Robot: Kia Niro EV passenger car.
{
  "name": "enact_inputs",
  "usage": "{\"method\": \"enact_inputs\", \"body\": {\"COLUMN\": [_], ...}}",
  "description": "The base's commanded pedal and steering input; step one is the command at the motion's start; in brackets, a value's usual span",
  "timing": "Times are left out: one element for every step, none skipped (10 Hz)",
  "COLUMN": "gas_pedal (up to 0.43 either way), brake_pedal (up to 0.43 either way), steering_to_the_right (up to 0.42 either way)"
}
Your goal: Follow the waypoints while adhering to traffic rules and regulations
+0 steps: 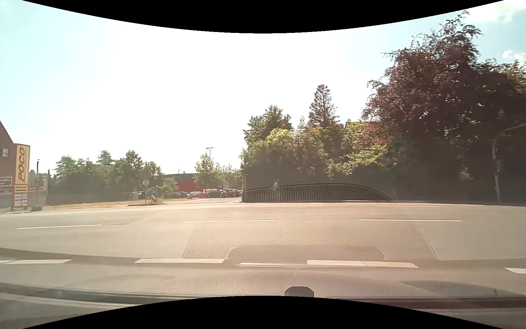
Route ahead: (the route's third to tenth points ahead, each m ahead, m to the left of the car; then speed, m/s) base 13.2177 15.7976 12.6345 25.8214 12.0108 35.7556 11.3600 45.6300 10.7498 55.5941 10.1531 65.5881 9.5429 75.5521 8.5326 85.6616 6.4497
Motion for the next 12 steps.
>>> {"method": "enact_inputs", "body": {"gas_pedal": [0.197, 0.197, 0.197, 0.197, 0.197, 0.197, 0.189, 0.189, 0.189, 0.177, 0.177, 0.177], "brake_pedal": [0.012, 0.012, 0.012, 0.012, 0.012, 0.012, 0.012, 0.012, 0.012, 0.012, 0.012, 0.012], "steering_to_the_right": [-0.231, -0.241, -0.249, -0.258, -0.269, -0.277, -0.283, -0.285, -0.289, -0.294, -0.296, -0.298]}}
